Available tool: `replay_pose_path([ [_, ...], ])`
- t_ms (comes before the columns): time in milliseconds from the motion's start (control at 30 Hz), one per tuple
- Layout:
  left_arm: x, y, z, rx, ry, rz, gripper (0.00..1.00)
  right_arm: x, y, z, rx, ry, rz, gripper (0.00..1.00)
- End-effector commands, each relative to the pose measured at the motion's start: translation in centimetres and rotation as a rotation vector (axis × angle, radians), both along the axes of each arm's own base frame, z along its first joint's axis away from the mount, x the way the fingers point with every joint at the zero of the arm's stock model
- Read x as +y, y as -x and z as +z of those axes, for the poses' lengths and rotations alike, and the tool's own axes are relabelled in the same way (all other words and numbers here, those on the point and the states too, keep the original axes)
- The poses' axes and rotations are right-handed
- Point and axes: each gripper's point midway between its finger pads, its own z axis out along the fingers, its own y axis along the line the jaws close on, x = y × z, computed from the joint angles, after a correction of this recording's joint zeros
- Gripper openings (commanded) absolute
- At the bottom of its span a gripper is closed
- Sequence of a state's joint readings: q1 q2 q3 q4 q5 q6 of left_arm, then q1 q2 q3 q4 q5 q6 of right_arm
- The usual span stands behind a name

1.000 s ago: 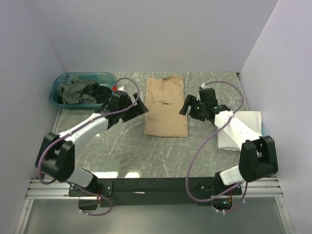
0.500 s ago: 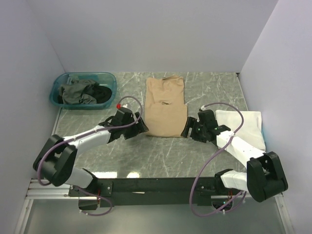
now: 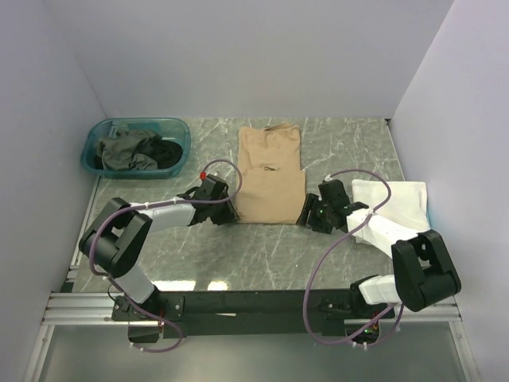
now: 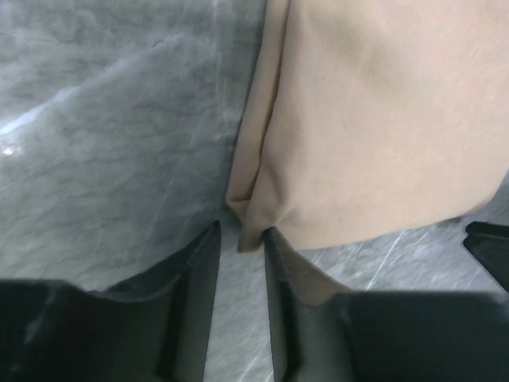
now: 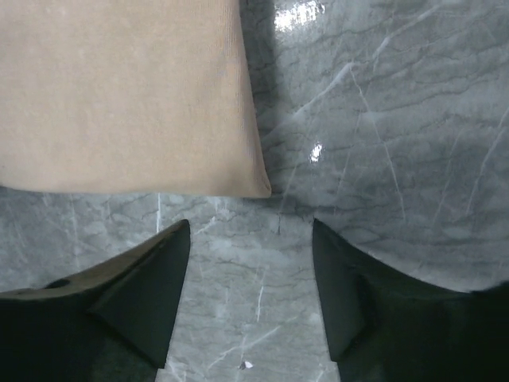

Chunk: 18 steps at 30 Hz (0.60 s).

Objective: Fold and stack the t-shirts
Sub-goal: Fold the tshirt

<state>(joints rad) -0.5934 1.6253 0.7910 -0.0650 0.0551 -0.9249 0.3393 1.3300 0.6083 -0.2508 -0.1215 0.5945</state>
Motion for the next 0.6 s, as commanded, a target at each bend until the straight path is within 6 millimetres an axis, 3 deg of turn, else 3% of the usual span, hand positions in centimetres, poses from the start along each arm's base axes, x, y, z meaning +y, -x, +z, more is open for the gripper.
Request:
replay_pose_path([
  [0, -0.2, -0.4, -0.9, 0.01, -0.027, -0.006, 0.24, 0.5, -1.3, 0.5, -0.037, -0.03, -0.011, 0.66],
  [67, -0.5, -0.2, -1.0, 0.018, -0.013, -0.017, 0.14, 0.5, -1.1, 0.2, -0.029, -0.029, -0.012, 0.64],
  [100, -0.4, -0.3, -1.0, 0.015, -0.015, -0.011, 0.01, 0.3, -1.0, -0.1, -0.023, -0.023, -0.014, 0.61],
  [367, -0.1, -0.6, -0.9, -0.004, -0.039, -0.002, 0.01, 0.5, -2.2, -0.8, -0.018, -0.011, -0.017, 0.48],
  [533, 0.0, -0.5, -1.4, 0.007, -0.05, 0.0, 0.01, 0.3, -2.7, -1.8, 0.002, 0.016, -0.012, 0.17],
  [567, -0.1, -0.5, -1.5, 0.01, -0.049, -0.001, 0.01, 0.4, -2.5, -2.0, 0.016, 0.016, -0.002, 0.0],
])
